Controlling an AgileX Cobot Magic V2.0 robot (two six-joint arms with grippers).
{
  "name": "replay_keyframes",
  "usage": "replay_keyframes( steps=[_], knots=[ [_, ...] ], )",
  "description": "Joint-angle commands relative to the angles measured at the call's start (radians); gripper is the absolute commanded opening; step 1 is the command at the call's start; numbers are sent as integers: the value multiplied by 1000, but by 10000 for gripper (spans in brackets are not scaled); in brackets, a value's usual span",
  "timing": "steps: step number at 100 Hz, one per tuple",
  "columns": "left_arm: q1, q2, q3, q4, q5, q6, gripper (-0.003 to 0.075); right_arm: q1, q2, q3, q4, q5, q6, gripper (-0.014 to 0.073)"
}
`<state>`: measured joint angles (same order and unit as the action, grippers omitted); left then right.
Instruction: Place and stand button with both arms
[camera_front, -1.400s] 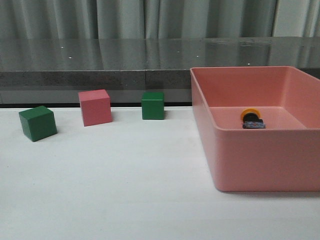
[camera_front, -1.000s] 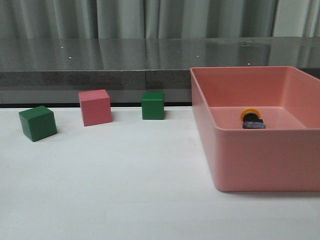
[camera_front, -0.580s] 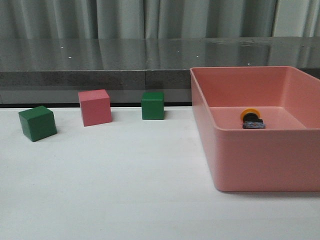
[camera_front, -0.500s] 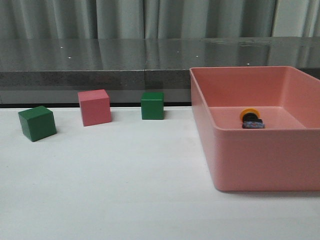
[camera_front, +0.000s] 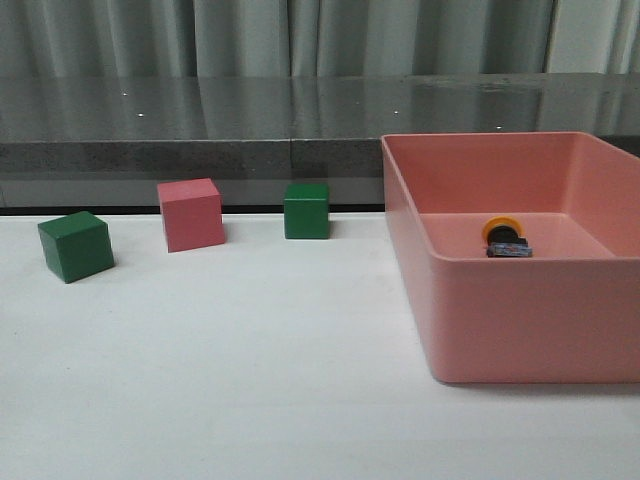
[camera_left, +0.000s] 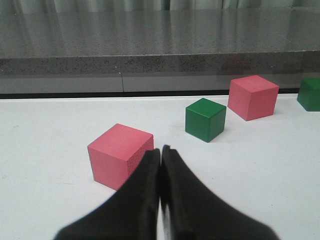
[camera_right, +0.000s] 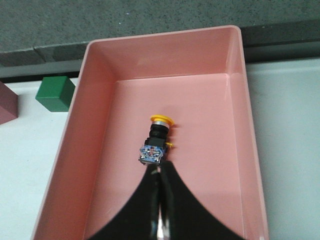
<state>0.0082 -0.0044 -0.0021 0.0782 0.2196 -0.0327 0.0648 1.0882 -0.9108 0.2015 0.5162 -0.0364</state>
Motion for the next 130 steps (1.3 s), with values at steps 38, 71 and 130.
replay_keyframes(
  steps=[38,71,130],
  knots=[
    [2,-32,47,0,-75,-10,-20,118,333,-94,15,-312,-148,615],
    [2,-32,47,0,-75,-10,-20,118,571,-97,15,-413,-147,615],
    [2,-32,47,0,-75,-10,-20,120,718,-97,16,-441,-143,132]
  ],
)
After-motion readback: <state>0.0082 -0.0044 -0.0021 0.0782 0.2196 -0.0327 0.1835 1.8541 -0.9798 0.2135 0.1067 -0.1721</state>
